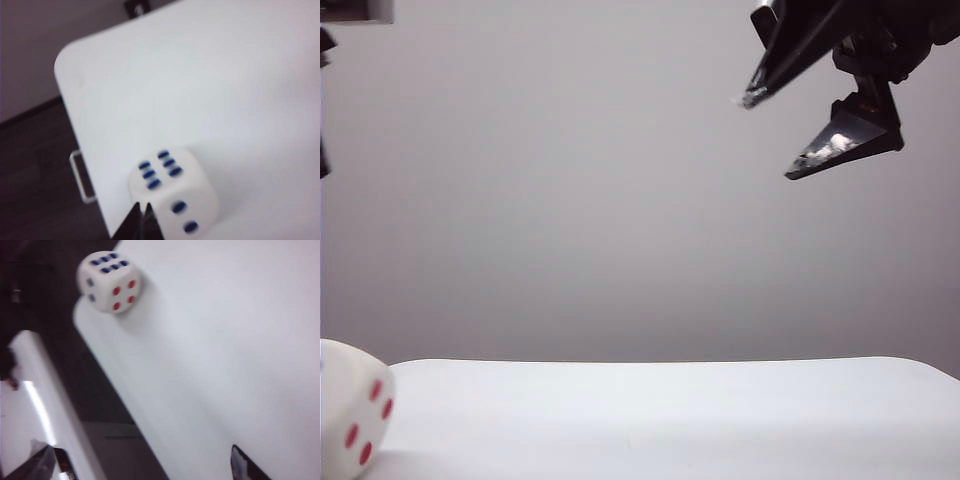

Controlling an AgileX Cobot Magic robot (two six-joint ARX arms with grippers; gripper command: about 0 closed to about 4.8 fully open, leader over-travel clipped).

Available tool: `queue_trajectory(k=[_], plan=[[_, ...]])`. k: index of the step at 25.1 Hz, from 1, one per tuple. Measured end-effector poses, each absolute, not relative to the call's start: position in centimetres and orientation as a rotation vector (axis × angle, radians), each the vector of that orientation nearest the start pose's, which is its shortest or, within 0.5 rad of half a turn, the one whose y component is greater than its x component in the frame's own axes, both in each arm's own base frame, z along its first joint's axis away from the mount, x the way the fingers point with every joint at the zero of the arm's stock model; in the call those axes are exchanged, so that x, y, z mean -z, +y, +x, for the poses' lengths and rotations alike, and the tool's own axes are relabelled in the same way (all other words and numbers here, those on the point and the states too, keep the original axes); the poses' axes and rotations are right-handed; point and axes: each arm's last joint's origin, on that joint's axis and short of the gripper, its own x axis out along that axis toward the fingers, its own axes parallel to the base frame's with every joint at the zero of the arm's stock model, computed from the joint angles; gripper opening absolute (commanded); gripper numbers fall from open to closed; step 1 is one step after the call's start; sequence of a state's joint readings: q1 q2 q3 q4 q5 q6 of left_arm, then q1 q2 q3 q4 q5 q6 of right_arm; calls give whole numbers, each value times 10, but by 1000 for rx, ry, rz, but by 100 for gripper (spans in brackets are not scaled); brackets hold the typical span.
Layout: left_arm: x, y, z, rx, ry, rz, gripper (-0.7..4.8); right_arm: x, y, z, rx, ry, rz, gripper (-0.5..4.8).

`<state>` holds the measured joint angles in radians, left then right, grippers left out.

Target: Pick up the dice on the table and roll the dice.

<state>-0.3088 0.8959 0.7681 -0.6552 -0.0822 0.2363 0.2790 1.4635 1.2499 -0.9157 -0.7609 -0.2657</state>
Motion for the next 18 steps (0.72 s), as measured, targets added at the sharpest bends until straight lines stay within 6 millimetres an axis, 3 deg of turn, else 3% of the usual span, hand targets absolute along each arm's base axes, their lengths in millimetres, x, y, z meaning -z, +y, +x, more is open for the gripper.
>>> queue_trajectory(k=[12, 18], plan=[[-262, -42, 155, 173, 896, 522, -1, -298, 101, 266, -1178, 929, 124, 479], [-281, -35, 148, 44, 940, 617, -1, -299, 123, 256, -1293, 913, 66, 479]])
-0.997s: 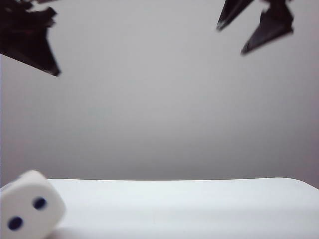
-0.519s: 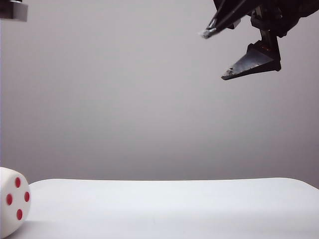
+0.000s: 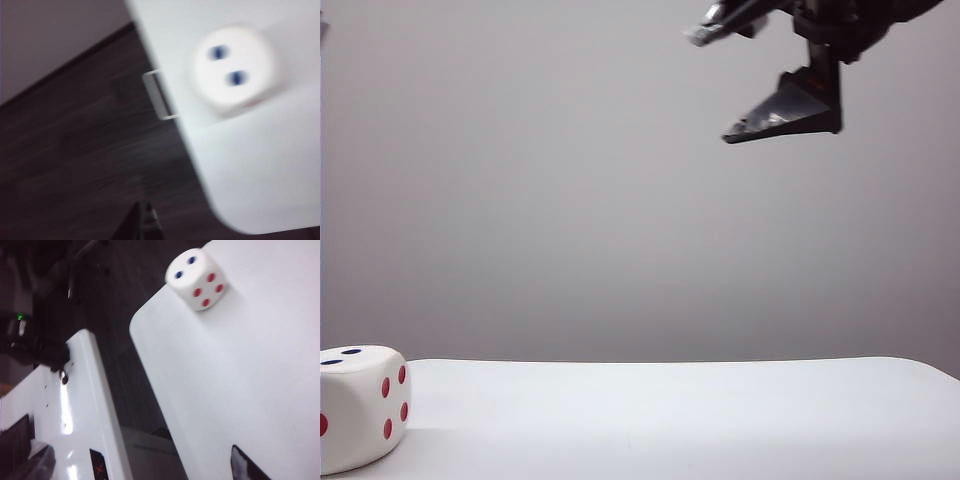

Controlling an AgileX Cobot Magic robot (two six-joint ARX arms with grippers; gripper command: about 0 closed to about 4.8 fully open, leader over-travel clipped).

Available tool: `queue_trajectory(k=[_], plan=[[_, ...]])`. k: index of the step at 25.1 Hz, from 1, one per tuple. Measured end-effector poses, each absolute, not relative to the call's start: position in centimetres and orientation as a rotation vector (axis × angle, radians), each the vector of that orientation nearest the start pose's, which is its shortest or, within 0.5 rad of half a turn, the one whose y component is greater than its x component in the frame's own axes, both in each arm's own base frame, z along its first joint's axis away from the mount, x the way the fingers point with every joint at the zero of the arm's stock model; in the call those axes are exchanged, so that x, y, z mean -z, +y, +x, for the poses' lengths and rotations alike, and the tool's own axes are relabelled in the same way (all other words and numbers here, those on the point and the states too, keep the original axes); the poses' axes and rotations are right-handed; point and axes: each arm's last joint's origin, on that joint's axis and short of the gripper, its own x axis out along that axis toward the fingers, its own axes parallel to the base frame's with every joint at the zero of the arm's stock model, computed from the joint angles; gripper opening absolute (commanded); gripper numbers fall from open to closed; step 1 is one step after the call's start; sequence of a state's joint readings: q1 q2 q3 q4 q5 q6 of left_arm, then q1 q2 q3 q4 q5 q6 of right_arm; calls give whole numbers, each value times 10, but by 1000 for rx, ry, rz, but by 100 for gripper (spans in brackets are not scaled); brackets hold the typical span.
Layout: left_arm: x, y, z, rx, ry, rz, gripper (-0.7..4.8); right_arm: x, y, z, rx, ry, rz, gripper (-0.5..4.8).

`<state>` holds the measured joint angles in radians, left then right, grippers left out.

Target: Pick up the dice on the table and roll the dice.

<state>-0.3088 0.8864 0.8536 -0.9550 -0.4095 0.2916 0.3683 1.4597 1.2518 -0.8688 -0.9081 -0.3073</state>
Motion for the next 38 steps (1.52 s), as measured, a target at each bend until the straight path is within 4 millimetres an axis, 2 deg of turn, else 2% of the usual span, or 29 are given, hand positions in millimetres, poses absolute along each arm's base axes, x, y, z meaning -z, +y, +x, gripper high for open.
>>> queue_trajectory(k=[2, 4, 6, 8, 9, 10, 11, 12, 13, 16, 18, 22, 25, 28, 33, 36, 38], plan=[[-292, -33, 146, 2, 922, 635, -1, -299, 132, 252, -1335, 901, 32, 468], [-306, -31, 139, -1, 857, 611, -1, -300, 140, 248, -1378, 871, -9, 353], [-315, -28, 124, 35, 768, 556, -1, -306, 137, 246, -1357, 827, -43, 304], [-320, -25, 113, 48, 716, 523, -1, -317, 132, 241, -1320, 770, -85, 275], [-323, -23, 106, 49, 685, 509, -1, -323, 128, 237, -1299, 740, -102, 229], [-326, -21, 100, 46, 656, 498, -1, -328, 125, 235, -1280, 717, -115, 93], [-332, -16, 83, 29, 578, 456, -1, -338, 119, 230, -1227, 664, -148, 28], [-334, -13, 75, 19, 536, 426, -1, -344, 116, 227, -1195, 629, -169, -8], [-340, -9, 63, 3, 456, 380, -1, -354, 112, 222, -1136, 568, -204, -8], [-345, -5, 49, -14, 349, 319, -1, -371, 108, 215, -1013, 469, -232, -8], [-350, 0, 32, -25, 236, 260, -1, -390, 99, 207, -819, 348, -219, -8], [-340, 1, 29, -17, 190, 230, -2, -393, 90, 193, -693, 221, -185, -8], [-327, -1, 32, 1, 187, 200, -2, -384, 85, 187, -600, 185, -172, -7], [-292, -6, 48, 5, 163, 176, -2, -354, 70, 166, -484, 124, -128, -7], [-279, -9, 58, -1, 63, 135, -5, -337, 45, 140, -361, -12, -39, -6], [-259, -13, 70, 1, 59, 115, -5, -313, 32, 123, -306, -49, -9, -6], [-254, -14, 74, -1, 50, 86, -5, -308, 28, 115, -285, -83, 15, -6]])
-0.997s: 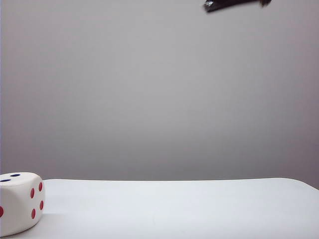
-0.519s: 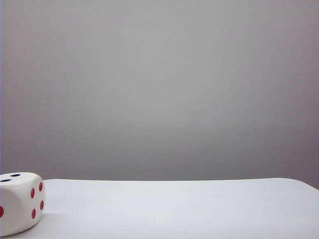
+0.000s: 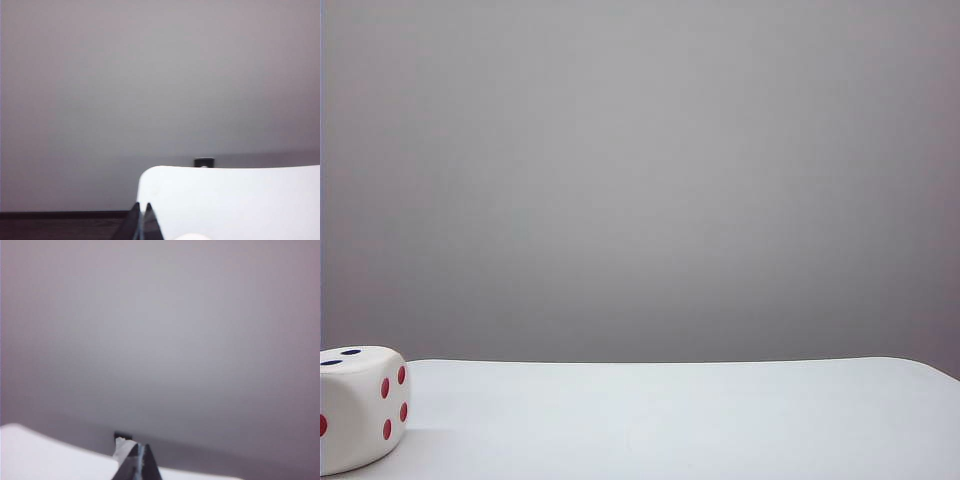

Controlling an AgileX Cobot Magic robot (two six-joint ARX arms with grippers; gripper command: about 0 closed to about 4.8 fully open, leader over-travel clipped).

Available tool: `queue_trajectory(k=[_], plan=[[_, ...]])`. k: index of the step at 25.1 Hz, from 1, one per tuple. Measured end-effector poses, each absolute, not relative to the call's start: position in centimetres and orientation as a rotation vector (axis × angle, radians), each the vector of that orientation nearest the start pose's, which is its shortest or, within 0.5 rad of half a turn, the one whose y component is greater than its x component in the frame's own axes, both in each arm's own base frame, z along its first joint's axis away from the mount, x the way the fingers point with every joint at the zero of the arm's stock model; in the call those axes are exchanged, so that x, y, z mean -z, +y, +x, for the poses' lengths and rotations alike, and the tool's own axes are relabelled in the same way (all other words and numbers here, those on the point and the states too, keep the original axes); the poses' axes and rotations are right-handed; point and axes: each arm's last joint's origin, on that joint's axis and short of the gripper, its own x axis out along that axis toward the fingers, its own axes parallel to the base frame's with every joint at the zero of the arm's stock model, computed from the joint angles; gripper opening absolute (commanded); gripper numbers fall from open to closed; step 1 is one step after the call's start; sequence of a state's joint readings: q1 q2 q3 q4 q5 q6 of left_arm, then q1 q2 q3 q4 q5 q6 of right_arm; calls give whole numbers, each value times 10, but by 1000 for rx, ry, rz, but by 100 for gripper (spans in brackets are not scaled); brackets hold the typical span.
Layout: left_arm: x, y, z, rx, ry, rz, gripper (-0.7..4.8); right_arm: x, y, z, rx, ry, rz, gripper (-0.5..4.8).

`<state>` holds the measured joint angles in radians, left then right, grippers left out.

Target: Pick up the dice on the table and roll the dice.

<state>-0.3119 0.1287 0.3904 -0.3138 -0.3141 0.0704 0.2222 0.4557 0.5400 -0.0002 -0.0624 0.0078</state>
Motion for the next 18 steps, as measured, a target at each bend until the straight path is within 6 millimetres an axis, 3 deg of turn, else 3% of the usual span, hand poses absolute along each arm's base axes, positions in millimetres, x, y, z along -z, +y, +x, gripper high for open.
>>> queue_trajectory(k=[3, 8, 13, 18], plan=[[-255, -16, 75, 29, 14, -25, -5, -291, 23, 95, -286, -177, 59, -6], [-243, -16, 76, 37, -15, -44, -5, -261, 19, 84, -249, -198, 130, -5], [-224, -16, 73, 72, -45, -56, -5, -233, 16, 77, -183, -225, 207, -5], [-210, -21, 79, 150, -1, -43, -5, -219, 16, 83, -150, -155, 210, -5]])
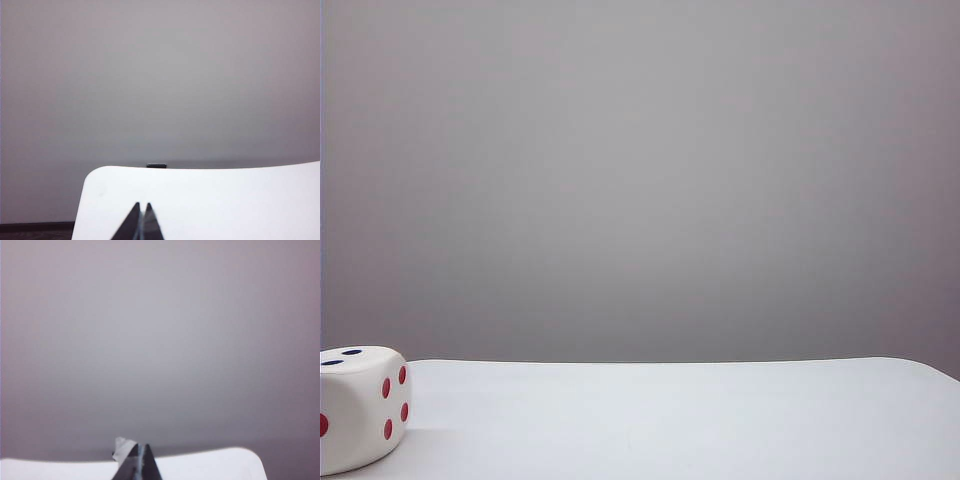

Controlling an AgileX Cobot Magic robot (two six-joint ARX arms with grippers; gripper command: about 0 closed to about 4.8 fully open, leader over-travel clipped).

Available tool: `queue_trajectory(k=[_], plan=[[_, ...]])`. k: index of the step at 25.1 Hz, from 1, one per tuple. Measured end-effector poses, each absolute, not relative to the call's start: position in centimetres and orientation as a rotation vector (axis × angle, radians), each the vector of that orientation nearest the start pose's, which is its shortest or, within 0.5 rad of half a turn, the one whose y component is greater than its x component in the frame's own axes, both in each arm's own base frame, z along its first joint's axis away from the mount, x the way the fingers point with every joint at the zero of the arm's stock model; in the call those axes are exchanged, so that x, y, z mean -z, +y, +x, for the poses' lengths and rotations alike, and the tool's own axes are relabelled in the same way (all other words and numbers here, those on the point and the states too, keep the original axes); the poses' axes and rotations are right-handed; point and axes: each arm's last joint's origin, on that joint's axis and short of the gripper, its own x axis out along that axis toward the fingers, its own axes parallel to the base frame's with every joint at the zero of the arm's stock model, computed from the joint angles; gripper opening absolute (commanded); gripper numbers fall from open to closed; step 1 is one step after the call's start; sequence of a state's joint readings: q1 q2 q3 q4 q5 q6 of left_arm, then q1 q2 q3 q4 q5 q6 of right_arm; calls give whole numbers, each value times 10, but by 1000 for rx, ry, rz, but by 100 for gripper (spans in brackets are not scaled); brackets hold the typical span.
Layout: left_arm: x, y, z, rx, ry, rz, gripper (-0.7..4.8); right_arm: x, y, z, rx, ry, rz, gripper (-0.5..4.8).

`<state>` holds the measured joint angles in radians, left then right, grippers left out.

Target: Pick up the dice on the table and roll the dice.

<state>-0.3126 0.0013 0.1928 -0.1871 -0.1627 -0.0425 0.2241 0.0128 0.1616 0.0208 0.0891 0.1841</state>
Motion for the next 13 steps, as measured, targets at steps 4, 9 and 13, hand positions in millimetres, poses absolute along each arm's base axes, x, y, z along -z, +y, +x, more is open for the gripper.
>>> queue_trajectory(k=[4, 9, 13], plan=[[-192, -23, 86, 157, -12, -42, -5, -186, 17, 92, -112, -60, 194, -5], [-177, -26, 91, 197, -20, -44, -5, -166, 18, 96, -86, 1, 184, -5], [-177, -26, 91, 196, -10, -42, -5, -167, 16, 96, -21, -18, 179, 0]])
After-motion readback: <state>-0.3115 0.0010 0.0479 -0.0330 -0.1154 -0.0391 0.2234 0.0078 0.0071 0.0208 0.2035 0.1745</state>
